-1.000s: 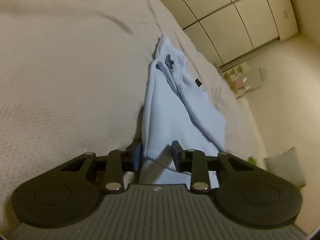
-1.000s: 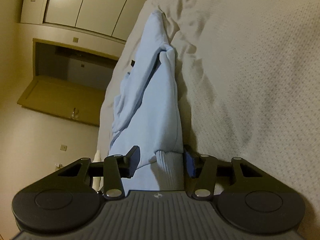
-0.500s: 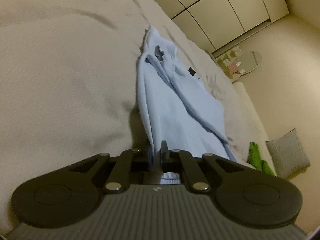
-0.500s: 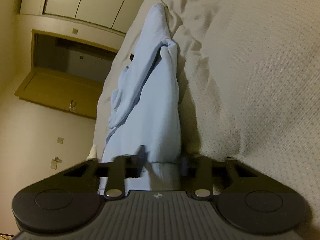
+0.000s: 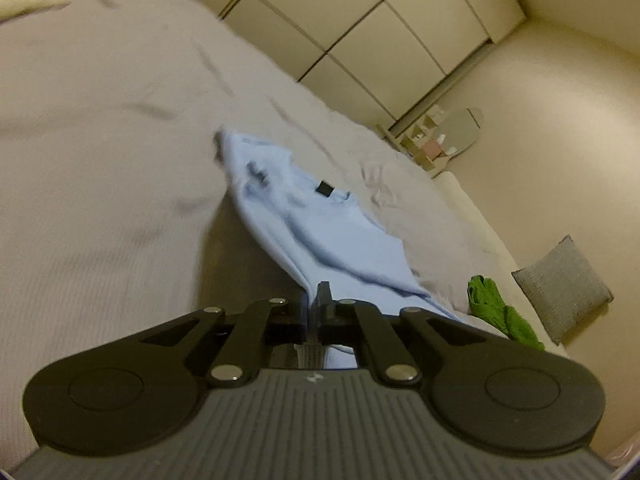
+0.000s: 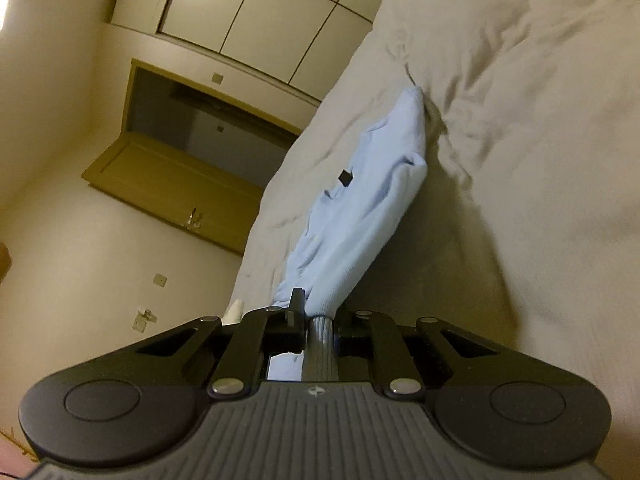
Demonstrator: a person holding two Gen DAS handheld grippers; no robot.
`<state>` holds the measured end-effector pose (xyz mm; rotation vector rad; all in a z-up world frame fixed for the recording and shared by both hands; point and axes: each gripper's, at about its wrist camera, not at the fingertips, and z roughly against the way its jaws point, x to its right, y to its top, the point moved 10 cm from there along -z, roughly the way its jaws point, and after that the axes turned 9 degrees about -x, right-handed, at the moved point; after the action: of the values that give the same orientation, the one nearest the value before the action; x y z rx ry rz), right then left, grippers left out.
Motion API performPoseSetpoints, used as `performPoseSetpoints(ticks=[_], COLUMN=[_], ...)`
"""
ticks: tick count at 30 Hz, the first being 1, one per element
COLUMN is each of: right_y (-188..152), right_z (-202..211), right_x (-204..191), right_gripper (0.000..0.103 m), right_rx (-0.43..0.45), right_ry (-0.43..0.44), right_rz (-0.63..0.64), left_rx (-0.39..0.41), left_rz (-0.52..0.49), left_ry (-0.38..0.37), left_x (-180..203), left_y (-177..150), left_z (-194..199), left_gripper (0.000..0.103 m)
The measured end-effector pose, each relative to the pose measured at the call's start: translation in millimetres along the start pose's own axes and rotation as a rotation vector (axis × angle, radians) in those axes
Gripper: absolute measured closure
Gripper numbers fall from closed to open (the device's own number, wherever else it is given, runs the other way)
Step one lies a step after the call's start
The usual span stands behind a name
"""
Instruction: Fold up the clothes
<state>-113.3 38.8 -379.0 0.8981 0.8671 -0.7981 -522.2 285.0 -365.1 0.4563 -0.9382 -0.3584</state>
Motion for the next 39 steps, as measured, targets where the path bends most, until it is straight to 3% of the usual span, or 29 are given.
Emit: performPoseSetpoints(ticks=[6,10,13,17,21,27,29,31,34,36,39], right_y=[-64,-99,-108,-94,-50,47,83,112,136,141,141], right_z=[44,67,75,73,68,22,-5,-27,-43,-43,-40], right_x=[19,23,18,6,-18,-19,1,34,68,76,77], right_gripper=[0.090,0.090,0.090,0.090,0.090,0.086,0.073,0.047,0.046,0.044,0.044], right_rx=[-0.009,-0.020,-0.039,-0.050,-0.027,0.030,0.062,0.101,0.125,0.117,0.073], right_ry=[-0.010,-0.015,-0.029,-0.024,0.004,0.035,0.006,-0.049,-0.100,-0.136,-0.216], right_rz=[-0.082,-0.117,-0.118,-0.102,-0.045,-0.082,-0.161,-0.265,-0.358,-0.329,-0.199], left_rx=[-0.025,-0.042,-0.054,-0.059,-0.053,-0.073,-0.100,-0.116,-0.090,-0.073,-0.092], left_rz=[0.114,0.149,0.167,0.191,0.184,0.257,0.338,0.412,0.442,0.454,0.316], left_ry=[-0.007,-0.006,-0.005,-0.037,-0.070,-0.035,0.001,0.024,0.049,0.067,0.124], left_x=[-12,-11,-9,-2,8,-3,-23,-47,-66,-78,-68], left_y=[-81,-110,-111,-86,-40,57,82,100,116,126,126], left_z=[54,80,85,84,74,-14,-48,-74,-78,-80,-77], left_gripper=[0.102,0.102,0.102,0.102,0.102,0.100,0.099,0.099,0.099,0.098,0.095])
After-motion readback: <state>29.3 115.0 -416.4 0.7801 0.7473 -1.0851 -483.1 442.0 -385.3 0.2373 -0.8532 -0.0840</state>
